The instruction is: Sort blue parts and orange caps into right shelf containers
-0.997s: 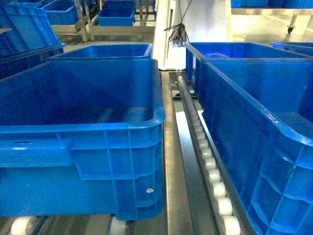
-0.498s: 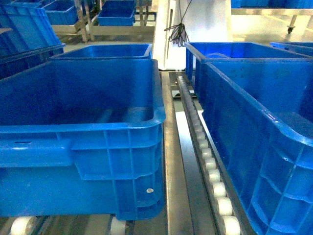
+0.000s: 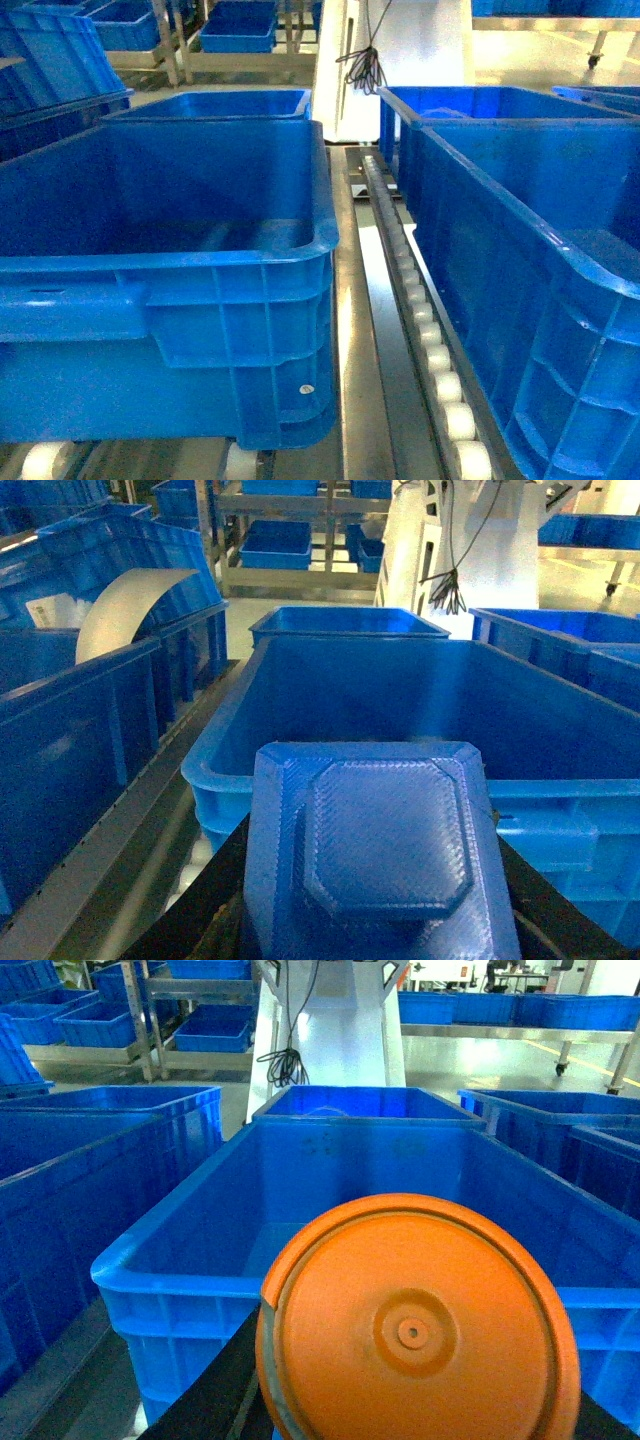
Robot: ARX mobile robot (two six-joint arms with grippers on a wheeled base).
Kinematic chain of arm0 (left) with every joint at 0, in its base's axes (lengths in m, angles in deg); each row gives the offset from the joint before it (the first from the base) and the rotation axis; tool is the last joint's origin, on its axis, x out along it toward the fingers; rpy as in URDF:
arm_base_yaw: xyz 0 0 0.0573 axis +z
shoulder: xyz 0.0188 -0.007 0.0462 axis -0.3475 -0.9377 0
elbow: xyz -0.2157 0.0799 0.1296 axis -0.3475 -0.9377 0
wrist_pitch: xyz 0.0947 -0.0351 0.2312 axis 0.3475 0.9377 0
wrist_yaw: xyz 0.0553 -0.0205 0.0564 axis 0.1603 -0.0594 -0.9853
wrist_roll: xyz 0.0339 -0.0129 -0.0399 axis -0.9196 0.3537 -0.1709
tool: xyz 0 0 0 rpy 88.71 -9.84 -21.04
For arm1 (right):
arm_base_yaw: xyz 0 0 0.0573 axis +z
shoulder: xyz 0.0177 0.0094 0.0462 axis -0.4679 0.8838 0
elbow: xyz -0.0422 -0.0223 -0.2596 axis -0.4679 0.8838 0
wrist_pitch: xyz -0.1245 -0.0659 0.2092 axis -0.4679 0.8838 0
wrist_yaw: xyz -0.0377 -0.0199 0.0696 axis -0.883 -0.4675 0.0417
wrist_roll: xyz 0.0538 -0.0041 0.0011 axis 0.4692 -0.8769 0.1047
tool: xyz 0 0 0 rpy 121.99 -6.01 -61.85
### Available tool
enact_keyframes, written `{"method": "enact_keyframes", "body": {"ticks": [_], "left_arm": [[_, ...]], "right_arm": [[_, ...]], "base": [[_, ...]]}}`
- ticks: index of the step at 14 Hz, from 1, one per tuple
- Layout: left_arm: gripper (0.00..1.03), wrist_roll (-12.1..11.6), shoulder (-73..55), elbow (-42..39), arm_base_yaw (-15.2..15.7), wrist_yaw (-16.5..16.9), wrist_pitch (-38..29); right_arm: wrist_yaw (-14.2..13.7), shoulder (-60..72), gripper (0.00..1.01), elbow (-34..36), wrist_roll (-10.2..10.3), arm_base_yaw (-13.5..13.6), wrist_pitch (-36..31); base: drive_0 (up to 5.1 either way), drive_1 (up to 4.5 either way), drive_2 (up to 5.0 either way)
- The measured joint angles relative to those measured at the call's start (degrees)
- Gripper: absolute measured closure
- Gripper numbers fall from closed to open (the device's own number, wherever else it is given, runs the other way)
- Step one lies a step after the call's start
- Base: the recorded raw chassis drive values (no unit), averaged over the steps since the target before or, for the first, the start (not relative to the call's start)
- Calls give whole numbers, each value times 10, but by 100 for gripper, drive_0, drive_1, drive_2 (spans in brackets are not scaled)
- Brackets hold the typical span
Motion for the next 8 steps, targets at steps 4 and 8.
{"method": "enact_keyframes", "body": {"ticks": [4, 8], "left_arm": [[60, 15, -93, 17, -57, -68, -89], [60, 19, -509, 197, -69, -27, -389]], "right_arm": [[-50, 42, 57, -11, -75, 42, -61], [5, 372, 57, -147, -85, 5, -360]], "base": [[0, 0, 0], [0, 0, 0]]}}
